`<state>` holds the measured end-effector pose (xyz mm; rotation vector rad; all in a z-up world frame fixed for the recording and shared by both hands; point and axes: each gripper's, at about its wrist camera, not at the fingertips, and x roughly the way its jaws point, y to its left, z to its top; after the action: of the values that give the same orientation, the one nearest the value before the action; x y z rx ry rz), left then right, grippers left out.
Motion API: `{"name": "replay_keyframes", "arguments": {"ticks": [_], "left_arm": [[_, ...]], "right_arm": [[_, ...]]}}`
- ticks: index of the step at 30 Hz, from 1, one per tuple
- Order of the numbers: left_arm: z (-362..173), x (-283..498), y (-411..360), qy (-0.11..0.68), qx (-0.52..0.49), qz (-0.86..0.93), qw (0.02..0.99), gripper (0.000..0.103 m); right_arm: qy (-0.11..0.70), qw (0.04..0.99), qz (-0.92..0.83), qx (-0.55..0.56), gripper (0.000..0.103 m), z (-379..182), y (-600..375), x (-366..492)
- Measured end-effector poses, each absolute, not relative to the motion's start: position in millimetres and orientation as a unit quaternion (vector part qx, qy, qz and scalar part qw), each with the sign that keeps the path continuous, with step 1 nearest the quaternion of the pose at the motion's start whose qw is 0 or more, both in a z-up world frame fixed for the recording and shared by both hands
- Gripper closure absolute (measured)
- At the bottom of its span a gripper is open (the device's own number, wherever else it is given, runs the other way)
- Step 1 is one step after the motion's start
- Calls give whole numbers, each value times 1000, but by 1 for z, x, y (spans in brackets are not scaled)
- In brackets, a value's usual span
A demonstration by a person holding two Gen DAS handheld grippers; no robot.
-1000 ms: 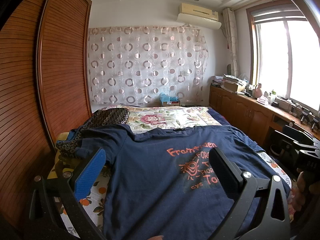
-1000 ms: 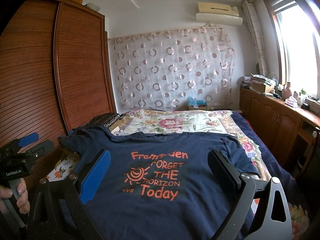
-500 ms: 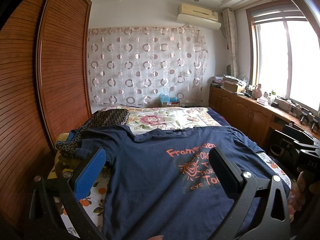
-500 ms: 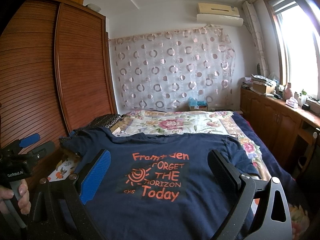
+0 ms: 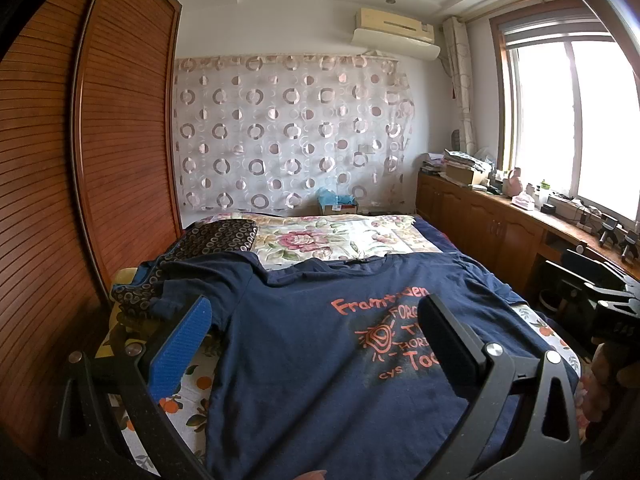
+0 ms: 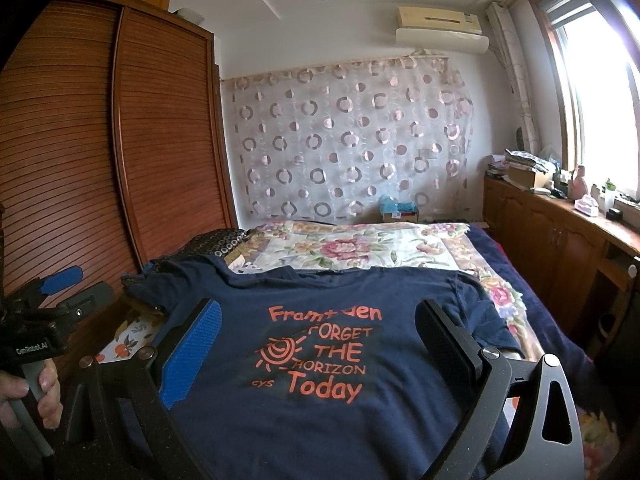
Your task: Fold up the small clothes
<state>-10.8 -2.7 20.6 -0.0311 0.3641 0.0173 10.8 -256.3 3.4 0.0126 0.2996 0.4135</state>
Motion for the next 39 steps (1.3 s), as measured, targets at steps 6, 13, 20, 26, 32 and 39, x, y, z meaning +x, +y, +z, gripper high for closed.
{"name": "replay_keyframes", "arguments": {"ticks": [6, 13, 20, 26, 32, 39], "left_arm": [[20, -12, -3, 181, -15, 9, 983, 0], [25, -12, -3, 184, -15, 11, 983, 0], [19, -4, 17, 201, -18, 24, 979, 0], [1, 8, 43, 221, -15, 34, 975, 0], [-13, 20, 71, 241, -22, 36, 970, 0], [-32, 39, 103, 269, -14, 44, 962, 0]], "right_arm": [[150, 967, 207, 8, 5, 3, -257, 12], [157, 964, 215, 6, 5, -1, -254, 18], [163, 960, 227, -2, 5, -7, -248, 28], [172, 955, 241, -7, 5, -9, -240, 43], [180, 950, 254, -17, 5, -13, -231, 60], [199, 942, 267, -31, 5, -22, -218, 82]]}}
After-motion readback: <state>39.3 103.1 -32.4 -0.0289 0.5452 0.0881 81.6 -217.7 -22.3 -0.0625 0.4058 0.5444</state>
